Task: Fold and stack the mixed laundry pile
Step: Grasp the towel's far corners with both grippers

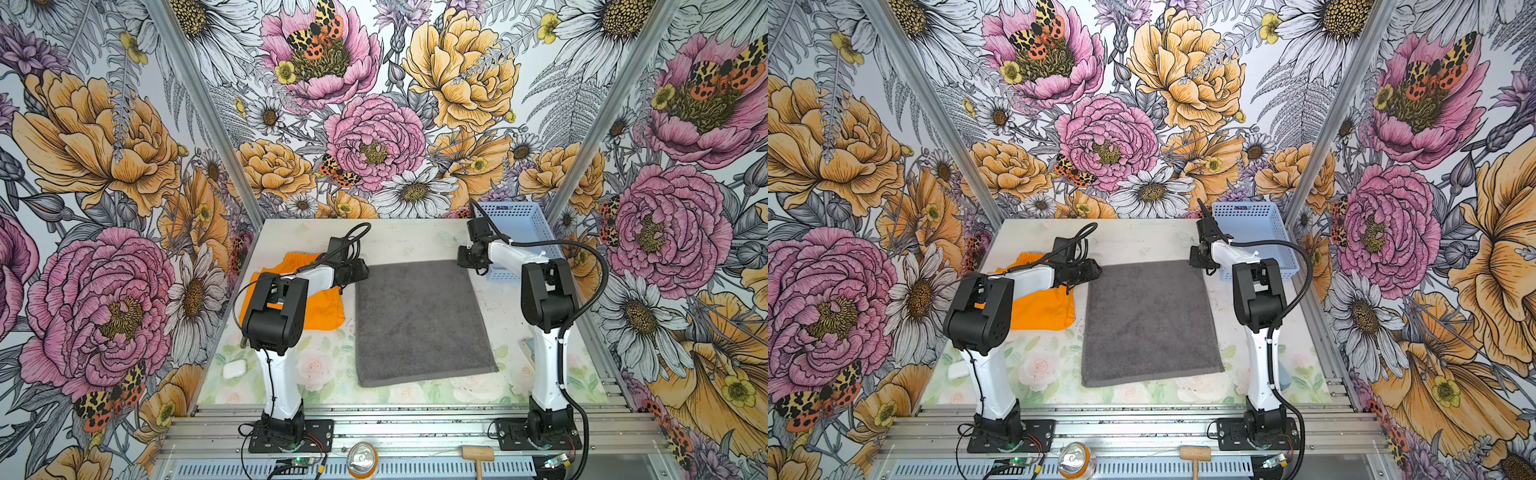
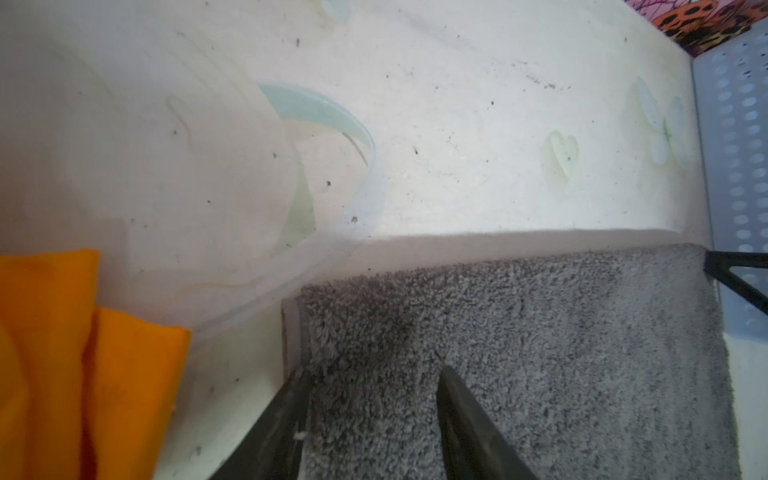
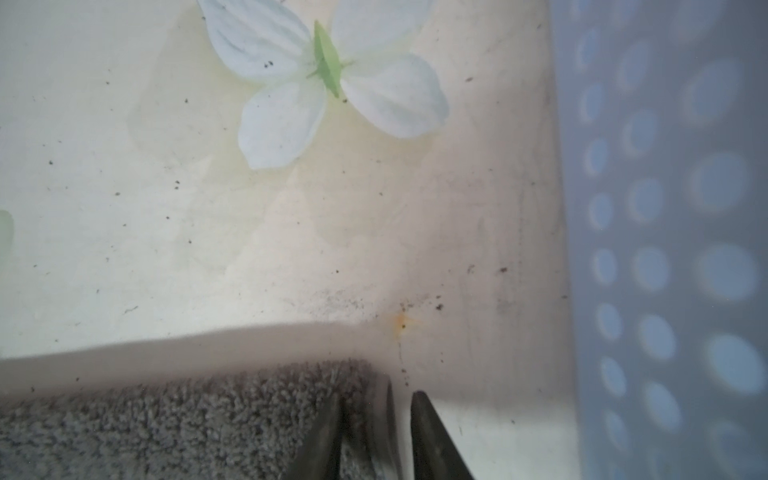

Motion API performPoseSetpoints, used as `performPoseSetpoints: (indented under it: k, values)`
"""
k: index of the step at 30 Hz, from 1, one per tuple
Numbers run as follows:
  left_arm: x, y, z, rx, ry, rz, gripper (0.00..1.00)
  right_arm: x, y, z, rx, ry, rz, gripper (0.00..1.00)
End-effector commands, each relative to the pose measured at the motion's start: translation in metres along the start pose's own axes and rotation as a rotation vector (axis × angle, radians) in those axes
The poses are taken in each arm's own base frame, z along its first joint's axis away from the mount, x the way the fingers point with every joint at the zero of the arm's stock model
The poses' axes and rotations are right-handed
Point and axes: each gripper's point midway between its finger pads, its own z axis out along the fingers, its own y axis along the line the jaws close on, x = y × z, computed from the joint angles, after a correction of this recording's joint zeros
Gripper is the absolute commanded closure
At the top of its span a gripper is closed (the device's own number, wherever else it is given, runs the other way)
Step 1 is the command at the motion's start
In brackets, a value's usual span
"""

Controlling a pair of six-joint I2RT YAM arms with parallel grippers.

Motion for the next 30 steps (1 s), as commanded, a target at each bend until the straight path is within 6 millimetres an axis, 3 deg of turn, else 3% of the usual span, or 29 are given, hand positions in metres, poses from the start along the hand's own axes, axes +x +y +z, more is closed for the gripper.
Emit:
performPoseSetpoints:
  k: [1,12,23,30]
  values:
    - [-0.014,-0.003,-0.014,-0.009,-0.051,0.034,0.48,-0.013,-0.001,-0.012,0.013,-0.031,-0.013,0.68]
    - [0.001,0.021,0.012,-0.078,0.016,0.036,0.48,-0.006,0.0,0.0,0.005,0.003,-0.016,0.63]
    - [0.012,0.022,0.03,-0.058,0.074,0.031,0.52,0.001,0.01,0.015,-0.051,0.049,-0.007,0.59]
    - [0.025,0.016,0.033,-0.029,0.117,0.035,0.57,0.009,0.017,0.021,-0.074,0.082,-0.013,0.7]
